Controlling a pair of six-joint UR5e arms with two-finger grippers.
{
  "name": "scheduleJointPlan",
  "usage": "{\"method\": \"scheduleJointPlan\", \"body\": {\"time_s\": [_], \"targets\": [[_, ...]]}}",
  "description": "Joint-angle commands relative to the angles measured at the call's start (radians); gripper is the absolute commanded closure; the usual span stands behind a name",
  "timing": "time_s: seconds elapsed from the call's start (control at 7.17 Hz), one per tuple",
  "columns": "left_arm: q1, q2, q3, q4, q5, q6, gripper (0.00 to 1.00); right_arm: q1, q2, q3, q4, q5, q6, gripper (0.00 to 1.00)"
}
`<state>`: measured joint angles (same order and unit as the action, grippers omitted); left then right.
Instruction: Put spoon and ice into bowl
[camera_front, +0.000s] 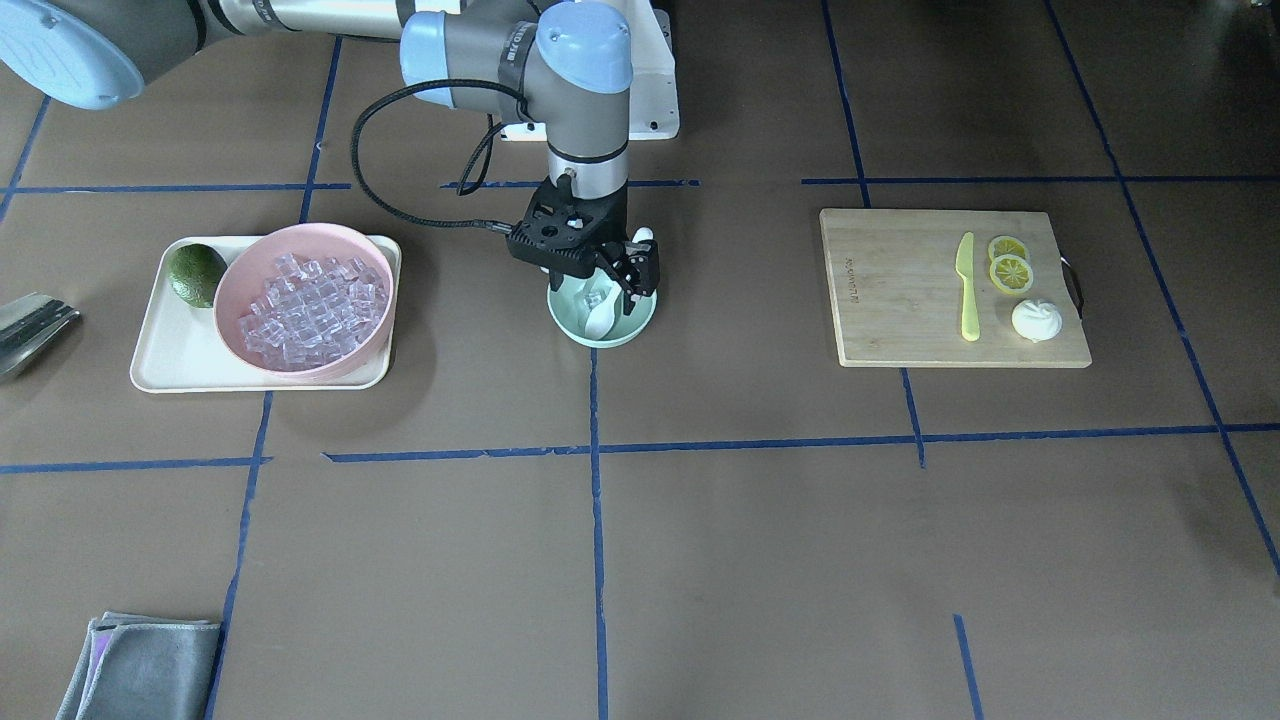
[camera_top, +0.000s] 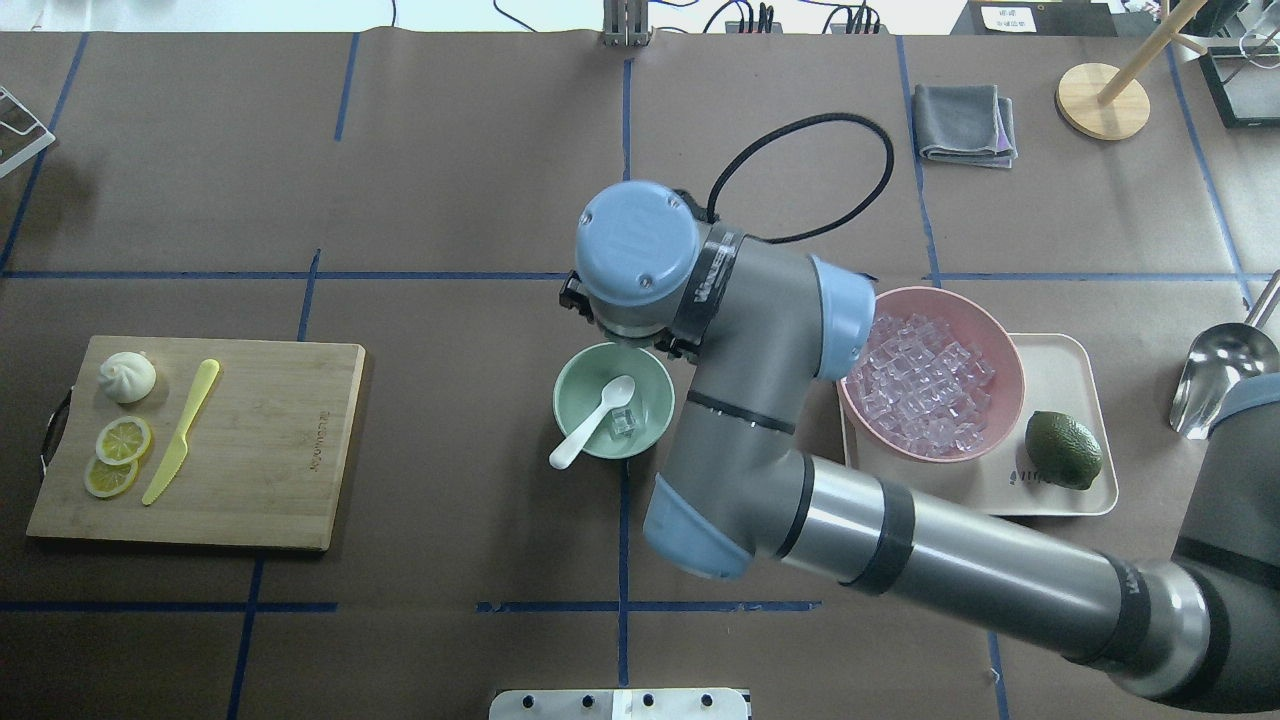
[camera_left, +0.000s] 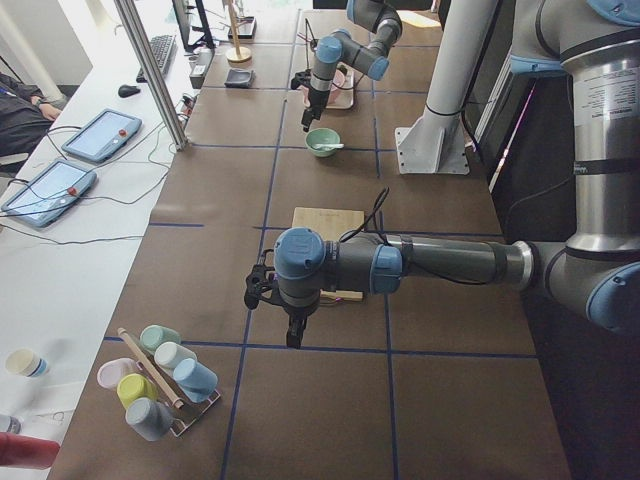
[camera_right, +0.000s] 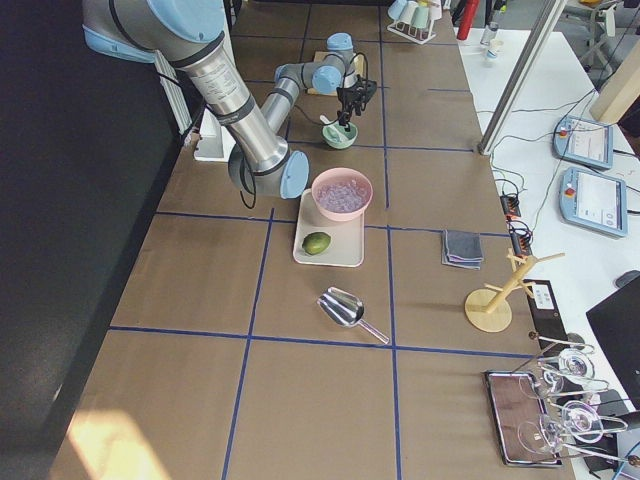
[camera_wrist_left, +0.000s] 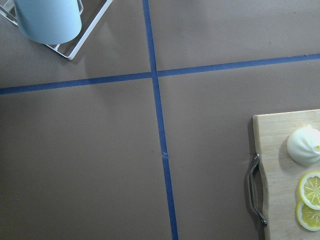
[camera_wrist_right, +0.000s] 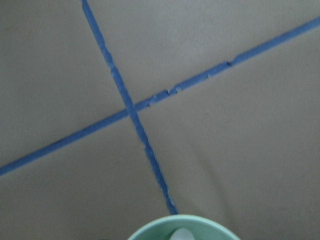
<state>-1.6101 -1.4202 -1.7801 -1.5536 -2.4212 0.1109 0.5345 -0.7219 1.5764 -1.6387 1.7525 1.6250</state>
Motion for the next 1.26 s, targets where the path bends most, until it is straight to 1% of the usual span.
{"method": "scheduleJointPlan", "body": {"time_s": [0.0,0.14,0.28,0.42,0.56,0.7,0.98,1.12], "targets": [[0.015,-0.006,0.007,0.051,0.01,0.003,0.0,0.21,-0.03,0.002,-0.004,0.225,-0.213,0.0],[0.032,-0.006,0.007,0.061,0.043,0.004,0.0,0.31,-0.08,0.002,-0.004,0.304,-0.356,0.0],[0.05,-0.011,0.01,0.069,0.075,0.007,0.0,0.396,-0.155,0.001,-0.003,0.343,-0.536,0.0],[0.05,-0.013,0.013,0.084,0.076,0.007,0.0,0.492,-0.225,0.001,-0.003,0.373,-0.735,0.0],[0.05,-0.016,0.022,0.083,0.074,0.003,0.0,0.601,-0.297,0.001,-0.003,0.46,-0.916,0.0],[0.05,-0.016,0.018,0.081,0.073,-0.002,0.0,0.692,-0.385,0.004,0.0,0.525,-1.083,0.0],[0.05,-0.016,0.001,0.073,0.076,-0.002,0.0,0.822,-0.572,0.031,0.008,0.544,-1.416,0.0],[0.05,-0.016,-0.001,0.073,0.077,-0.003,0.0,0.894,-0.665,0.036,0.01,0.586,-1.565,0.0]]}}
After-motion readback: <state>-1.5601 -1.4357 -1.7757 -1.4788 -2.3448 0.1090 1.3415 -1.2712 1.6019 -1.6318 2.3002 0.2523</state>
